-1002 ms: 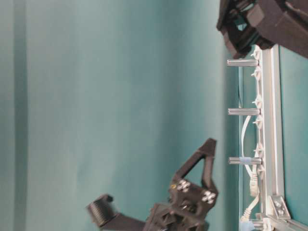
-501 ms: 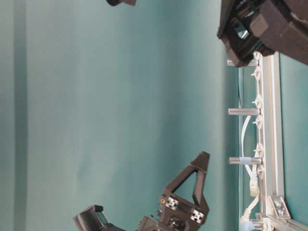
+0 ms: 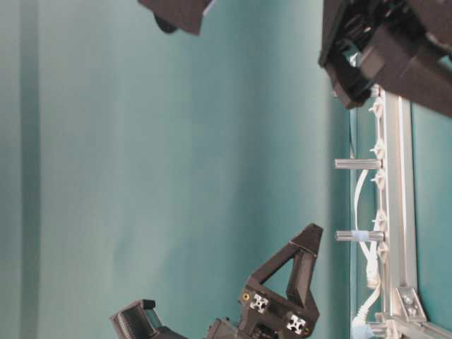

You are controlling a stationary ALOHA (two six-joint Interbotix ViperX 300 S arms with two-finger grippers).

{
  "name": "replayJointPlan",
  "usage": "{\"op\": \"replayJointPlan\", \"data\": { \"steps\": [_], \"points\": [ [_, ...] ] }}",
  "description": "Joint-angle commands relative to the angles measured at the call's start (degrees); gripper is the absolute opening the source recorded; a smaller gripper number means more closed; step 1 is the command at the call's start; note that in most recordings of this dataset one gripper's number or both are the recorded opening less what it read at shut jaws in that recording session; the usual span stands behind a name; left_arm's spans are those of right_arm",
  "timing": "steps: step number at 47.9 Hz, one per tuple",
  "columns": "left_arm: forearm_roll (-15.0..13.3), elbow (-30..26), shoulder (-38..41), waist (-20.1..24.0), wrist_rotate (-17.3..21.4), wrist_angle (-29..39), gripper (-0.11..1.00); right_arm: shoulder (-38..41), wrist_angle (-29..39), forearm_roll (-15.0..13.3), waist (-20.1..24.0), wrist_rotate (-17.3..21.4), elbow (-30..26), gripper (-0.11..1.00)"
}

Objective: Insert the wire through the string loop located on the left side.
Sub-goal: 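Open both grippers and move the right gripper toward the black USB cable plug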

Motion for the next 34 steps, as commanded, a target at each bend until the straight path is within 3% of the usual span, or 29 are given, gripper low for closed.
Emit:
{"op": "replayJointPlan", "data": {
  "steps": [1,7,14,31,34],
  "points": [
    [0.2,-1.1,-1.1,-0.3,0.0,0.1,0.68,-2.3,0.4,1.8,0.8,-0.3,-1.4,0.44],
    [0.2,-1.1,-1.2,-0.3,0.0,1.1,0.68,-2.6,0.4,5.1,2.5,-0.4,-1.5,0.77],
    [0.2,-0.9,-1.2,-0.3,0.0,2.5,0.68,-2.5,0.4,11.8,5.3,-2.0,-1.5,0.76],
    [0.2,0.3,-3.3,-0.5,0.1,3.5,0.69,1.0,-0.9,34.5,11.7,-16.1,-5.1,0.76],
    [0.1,0.7,-4.1,-0.4,0.1,4.0,0.69,1.8,-1.6,37.4,12.4,-18.1,-6.2,0.76]
  ]
}}
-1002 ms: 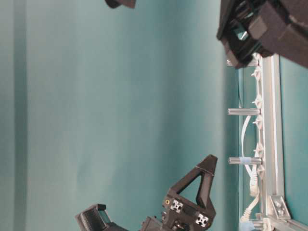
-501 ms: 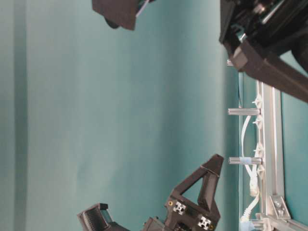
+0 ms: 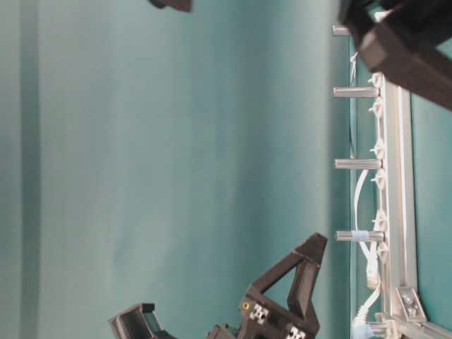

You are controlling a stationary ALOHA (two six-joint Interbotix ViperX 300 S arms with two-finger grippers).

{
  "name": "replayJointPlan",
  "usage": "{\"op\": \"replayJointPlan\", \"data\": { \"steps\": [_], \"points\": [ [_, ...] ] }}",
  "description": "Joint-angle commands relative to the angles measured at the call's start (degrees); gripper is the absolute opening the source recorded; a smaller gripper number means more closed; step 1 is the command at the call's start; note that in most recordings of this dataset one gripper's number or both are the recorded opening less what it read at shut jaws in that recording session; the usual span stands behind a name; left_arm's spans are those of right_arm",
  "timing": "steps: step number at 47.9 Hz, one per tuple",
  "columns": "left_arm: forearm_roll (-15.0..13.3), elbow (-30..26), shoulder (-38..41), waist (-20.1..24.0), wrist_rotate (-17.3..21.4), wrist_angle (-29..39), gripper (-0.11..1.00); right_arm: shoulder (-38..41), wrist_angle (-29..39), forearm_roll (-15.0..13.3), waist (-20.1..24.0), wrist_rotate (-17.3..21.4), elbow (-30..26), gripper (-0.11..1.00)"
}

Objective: Insert the wire through the string loop located on the left side.
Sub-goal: 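Open both grippers and move the right gripper toward the black USB cable plug, then lower the right gripper and grasp the USB cable just behind the plug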

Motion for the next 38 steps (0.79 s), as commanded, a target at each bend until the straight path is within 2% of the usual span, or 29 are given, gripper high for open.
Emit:
{"op": "replayJointPlan", "data": {
  "steps": [1,5,11,38],
  "points": [
    [0.2,0.0,-2.2,-0.2,0.0,0.5,0.69,0.1,-1.3,4.4,1.2,-2.0,-2.6,0.76],
    [0.2,0.7,-3.3,-0.2,0.1,1.2,0.69,1.3,-1.3,6.9,1.9,-3.3,-3.7,0.76],
    [0.2,1.8,-4.2,-0.2,0.1,1.7,0.69,2.8,-1.1,8.3,2.5,-3.4,-4.7,0.76],
    [0.2,3.8,-4.7,-2.8,0.0,1.8,0.69,7.1,1.0,8.6,2.0,-3.4,-4.9,0.76]
  ]
}}
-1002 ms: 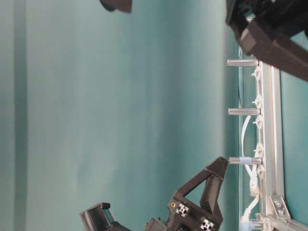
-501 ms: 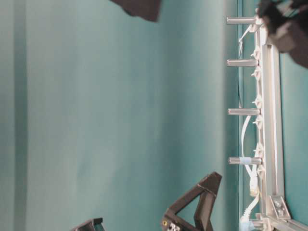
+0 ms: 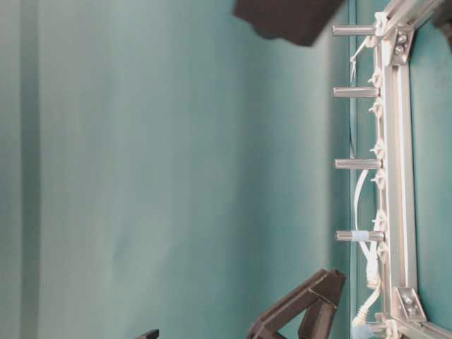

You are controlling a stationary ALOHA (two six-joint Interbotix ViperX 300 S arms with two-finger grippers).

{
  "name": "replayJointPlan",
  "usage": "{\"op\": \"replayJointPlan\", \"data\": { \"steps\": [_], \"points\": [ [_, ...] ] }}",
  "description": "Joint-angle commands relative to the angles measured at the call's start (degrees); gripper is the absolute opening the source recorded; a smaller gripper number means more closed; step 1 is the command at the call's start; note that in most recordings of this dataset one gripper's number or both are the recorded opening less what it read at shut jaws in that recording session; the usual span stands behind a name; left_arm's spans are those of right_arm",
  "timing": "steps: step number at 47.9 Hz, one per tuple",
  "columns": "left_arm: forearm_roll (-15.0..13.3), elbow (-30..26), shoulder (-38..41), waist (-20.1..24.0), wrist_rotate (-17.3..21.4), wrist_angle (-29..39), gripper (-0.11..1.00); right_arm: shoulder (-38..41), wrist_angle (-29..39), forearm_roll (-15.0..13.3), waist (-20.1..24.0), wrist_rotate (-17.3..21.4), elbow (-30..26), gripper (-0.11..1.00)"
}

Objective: Insert the wire through the string loop located on the left side.
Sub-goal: 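Lower the right gripper and grasp the USB cable just behind the plug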

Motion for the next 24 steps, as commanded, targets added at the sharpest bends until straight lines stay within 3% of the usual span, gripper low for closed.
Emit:
{"op": "replayJointPlan", "data": {
  "steps": [1,24],
  "points": [
    [0.2,-0.6,-1.1,-0.2,0.1,-0.3,0.69,-0.4,1.0,0.1,-0.2,-0.1,-0.8,0.76],
    [0.2,-0.5,-1.0,-0.3,0.1,-0.3,0.69,1.1,3.8,0.0,-0.1,-0.2,-0.6,0.71]
  ]
}}
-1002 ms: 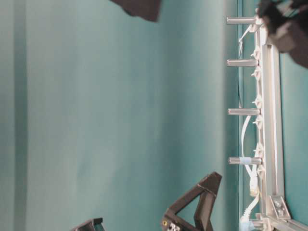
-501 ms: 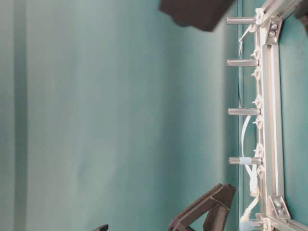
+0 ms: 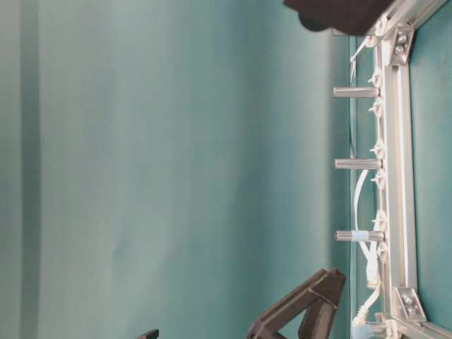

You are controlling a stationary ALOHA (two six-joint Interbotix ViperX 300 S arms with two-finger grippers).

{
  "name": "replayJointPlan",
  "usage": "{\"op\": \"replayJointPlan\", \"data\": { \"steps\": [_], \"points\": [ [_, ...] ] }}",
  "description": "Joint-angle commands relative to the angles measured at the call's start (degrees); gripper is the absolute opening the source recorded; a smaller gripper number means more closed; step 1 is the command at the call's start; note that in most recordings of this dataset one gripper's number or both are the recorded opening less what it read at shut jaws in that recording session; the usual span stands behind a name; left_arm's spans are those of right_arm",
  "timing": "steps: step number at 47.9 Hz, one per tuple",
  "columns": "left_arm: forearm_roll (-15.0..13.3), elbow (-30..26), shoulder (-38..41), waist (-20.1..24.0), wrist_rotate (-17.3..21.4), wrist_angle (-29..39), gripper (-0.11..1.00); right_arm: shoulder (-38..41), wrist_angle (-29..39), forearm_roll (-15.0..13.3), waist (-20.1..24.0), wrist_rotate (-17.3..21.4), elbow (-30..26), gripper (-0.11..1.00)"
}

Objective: Insert the wire through the string loop located on the left side.
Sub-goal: 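Lower the right gripper and grasp the USB cable just behind the plug, then lift the cable and carry it with the right gripper toward the zip-tie loop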

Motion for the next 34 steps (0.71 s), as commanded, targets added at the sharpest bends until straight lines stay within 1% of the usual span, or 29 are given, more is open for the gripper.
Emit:
{"op": "replayJointPlan", "data": {
  "steps": [1,6,16,18,20,23,25,26,34],
  "points": [
    [0.2,-0.5,-1.1,-0.1,0.0,-0.2,0.69,-0.7,0.2,0.0,-0.1,-0.2,-0.7,0.69],
    [0.2,-0.5,-1.0,-0.1,0.0,-0.3,0.69,-0.7,0.0,-0.1,-0.1,-0.3,-0.5,0.58],
    [0.2,-0.5,-1.0,-0.2,-0.1,-0.2,0.69,-0.7,0.3,-0.1,-0.1,-0.2,-0.5,0.47],
    [0.2,-0.5,-1.1,-0.2,-0.1,-0.2,0.69,-0.7,0.3,-0.1,-0.1,-0.2,-0.4,0.43],
    [0.2,-0.5,-1.1,-0.2,-0.1,-0.2,0.69,-0.7,0.3,-0.1,-0.2,-0.2,-0.3,0.36],
    [0.2,-0.5,-1.1,-0.2,-0.1,-0.2,0.69,-0.7,0.3,-0.1,-0.2,-0.2,0.1,0.19],
    [0.2,-0.5,-1.1,-0.3,-0.1,-0.2,0.69,-0.7,0.3,-0.1,-0.1,-0.2,0.3,0.12],
    [0.2,-0.5,-1.1,-0.4,-0.1,-0.2,0.69,-0.7,0.3,-0.1,-0.1,-0.3,0.3,0.10],
    [0.2,-0.5,-1.4,-0.6,-0.1,0.2,0.69,-0.8,0.2,-0.1,-0.1,-0.4,0.6,0.10]
  ]
}}
